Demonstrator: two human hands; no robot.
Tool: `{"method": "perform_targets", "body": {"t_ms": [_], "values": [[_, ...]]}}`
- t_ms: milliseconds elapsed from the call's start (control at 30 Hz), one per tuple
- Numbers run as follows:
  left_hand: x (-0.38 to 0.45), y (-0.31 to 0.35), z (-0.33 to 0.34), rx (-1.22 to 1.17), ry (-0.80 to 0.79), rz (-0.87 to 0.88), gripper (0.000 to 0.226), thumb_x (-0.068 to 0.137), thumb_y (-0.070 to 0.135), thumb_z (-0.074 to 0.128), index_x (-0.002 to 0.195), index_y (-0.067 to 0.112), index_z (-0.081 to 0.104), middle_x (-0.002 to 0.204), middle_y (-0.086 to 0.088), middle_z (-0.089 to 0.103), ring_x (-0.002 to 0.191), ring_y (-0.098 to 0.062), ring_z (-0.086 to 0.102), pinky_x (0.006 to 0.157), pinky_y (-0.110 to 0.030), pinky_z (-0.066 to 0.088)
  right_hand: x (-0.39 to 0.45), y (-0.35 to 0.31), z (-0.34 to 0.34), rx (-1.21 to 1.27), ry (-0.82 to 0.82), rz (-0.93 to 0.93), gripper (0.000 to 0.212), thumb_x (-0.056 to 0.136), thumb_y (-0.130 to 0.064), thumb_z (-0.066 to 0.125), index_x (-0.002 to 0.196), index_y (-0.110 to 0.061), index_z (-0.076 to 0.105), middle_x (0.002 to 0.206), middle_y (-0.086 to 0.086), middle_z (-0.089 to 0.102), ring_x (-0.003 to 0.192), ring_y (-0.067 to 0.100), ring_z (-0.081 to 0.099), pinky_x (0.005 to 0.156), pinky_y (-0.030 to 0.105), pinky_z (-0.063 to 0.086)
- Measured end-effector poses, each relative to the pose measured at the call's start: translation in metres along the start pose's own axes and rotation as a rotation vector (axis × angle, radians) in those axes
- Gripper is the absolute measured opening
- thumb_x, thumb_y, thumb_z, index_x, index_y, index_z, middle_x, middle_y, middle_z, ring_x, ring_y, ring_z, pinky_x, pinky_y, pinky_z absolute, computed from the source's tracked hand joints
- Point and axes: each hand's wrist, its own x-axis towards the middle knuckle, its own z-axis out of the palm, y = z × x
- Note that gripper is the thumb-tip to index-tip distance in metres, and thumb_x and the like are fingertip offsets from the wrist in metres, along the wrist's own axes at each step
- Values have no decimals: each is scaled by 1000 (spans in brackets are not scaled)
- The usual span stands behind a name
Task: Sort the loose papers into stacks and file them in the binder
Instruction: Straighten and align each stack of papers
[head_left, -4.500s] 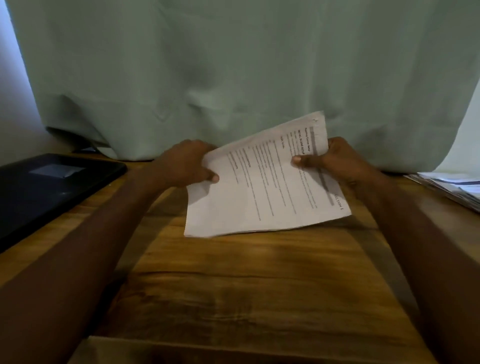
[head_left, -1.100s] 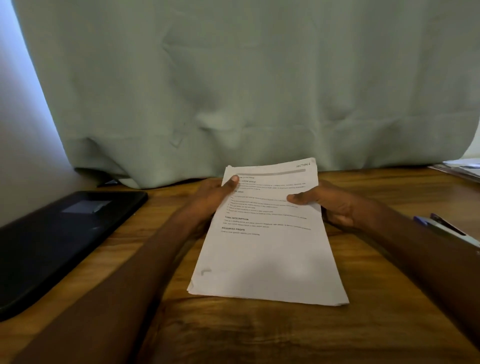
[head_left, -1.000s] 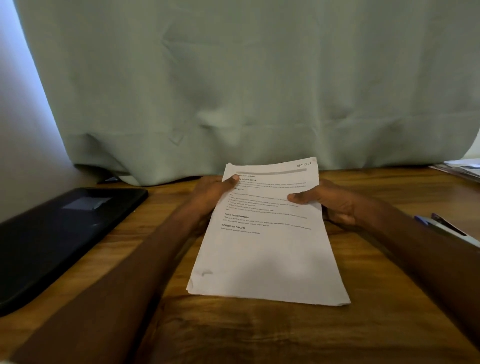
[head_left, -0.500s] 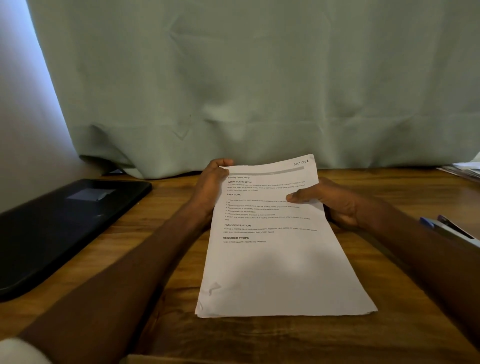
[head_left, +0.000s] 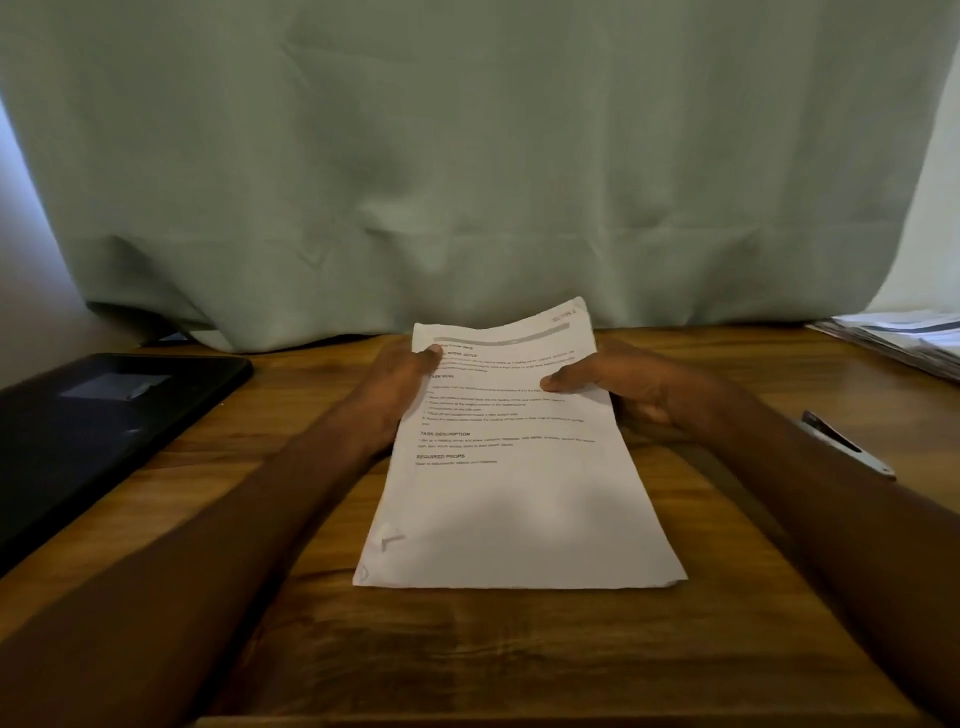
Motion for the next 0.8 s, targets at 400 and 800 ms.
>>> {"method": "perform_targets", "body": {"t_ms": [400, 800], "values": [[5, -9, 48, 124, 74, 163, 14, 104, 17, 57, 114, 17, 67, 93, 6, 70, 77, -8, 66, 52, -18, 46, -84, -8, -105, -1019, 331, 544, 54, 62, -53, 93, 83, -15, 61, 89, 5, 64, 75, 17, 60, 58, 28, 48], [-2, -7, 43, 94, 1, 133, 15, 104, 15, 57, 113, 14, 68, 95, 4, 74, 82, -17, 71, 61, -26, 50, -90, 29, -96, -969, 664, 302, 28, 74, -35, 87, 78, -18, 66, 82, 3, 64, 75, 19, 58, 59, 29, 44]]}}
